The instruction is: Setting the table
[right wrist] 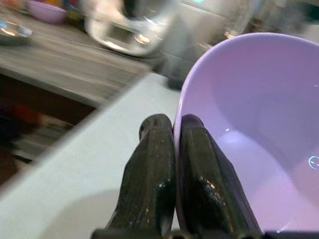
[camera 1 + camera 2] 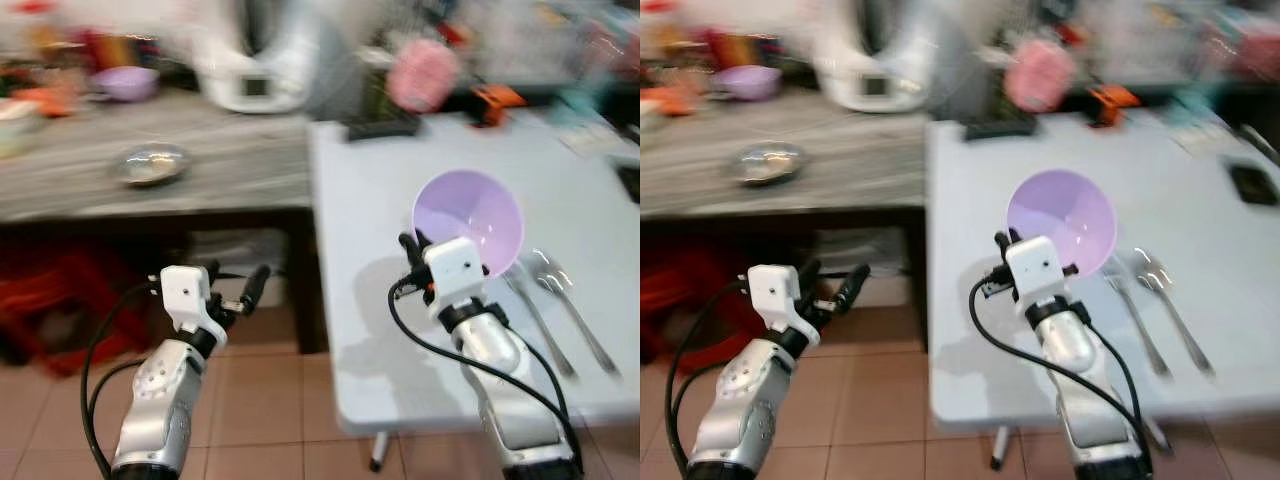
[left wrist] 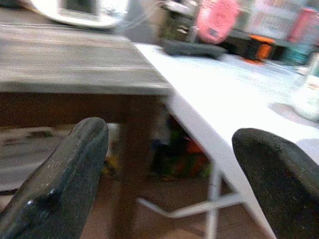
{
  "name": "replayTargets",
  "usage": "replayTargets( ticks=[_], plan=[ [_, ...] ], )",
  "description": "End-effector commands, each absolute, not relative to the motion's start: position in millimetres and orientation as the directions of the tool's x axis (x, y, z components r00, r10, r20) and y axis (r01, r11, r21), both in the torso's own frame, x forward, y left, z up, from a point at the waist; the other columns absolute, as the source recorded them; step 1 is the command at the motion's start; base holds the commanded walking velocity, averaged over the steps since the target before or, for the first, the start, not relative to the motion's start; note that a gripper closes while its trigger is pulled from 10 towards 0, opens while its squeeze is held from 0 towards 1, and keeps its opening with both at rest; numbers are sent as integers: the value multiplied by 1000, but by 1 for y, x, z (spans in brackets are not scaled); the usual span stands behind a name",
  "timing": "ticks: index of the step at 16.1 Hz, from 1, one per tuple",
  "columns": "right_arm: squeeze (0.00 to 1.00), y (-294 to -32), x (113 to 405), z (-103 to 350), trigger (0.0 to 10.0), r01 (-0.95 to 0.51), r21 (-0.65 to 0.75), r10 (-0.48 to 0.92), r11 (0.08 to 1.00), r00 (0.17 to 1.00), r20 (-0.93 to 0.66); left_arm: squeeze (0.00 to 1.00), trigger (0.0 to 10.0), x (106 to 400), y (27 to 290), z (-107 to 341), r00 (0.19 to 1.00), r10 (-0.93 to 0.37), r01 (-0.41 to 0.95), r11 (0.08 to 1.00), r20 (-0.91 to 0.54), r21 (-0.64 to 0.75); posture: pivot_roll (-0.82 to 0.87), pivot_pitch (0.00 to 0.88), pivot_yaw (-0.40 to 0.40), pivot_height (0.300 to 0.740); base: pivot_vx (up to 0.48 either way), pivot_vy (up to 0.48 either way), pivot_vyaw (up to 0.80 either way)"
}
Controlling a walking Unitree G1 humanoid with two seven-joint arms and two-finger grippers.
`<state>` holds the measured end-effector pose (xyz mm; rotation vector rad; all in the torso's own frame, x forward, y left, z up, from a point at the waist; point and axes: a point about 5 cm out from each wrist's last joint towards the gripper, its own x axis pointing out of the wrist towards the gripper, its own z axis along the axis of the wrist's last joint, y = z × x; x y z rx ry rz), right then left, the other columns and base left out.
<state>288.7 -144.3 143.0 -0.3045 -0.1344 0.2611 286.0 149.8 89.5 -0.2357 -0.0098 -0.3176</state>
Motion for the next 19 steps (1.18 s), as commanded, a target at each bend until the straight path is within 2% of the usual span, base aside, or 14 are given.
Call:
replayTargets(
  ticks=[1, 8, 12, 19],
  plan=[
    [0, -143, 289, 150, 10000, -227, -314, 276, 922, 954, 120, 0, 10000, 285, 150, 89, 950, -311, 312, 924, 41, -219, -96, 0, 47, 740, 0, 398, 0],
    [0, -140, 288, 153, 10000, -237, -342, 300, 909, 943, 144, 0, 10000, 288, 155, 90, 964, -260, 264, 945, 47, -192, -87, 0, 42, 740, 0, 396, 0],
    [0, -138, 288, 154, 10000, -234, -340, 299, 911, 942, 151, 0, 10000, 289, 158, 89, 970, -238, 242, 954, 41, -178, -87, 0, 46, 740, 0, 398, 655],
    [0, -138, 287, 152, 10000, -221, -335, 285, 916, 946, 155, 0, 10000, 290, 157, 88, 970, -240, 243, 955, 40, -172, -86, 0, 53, 740, 0, 406, 0]
  ],
)
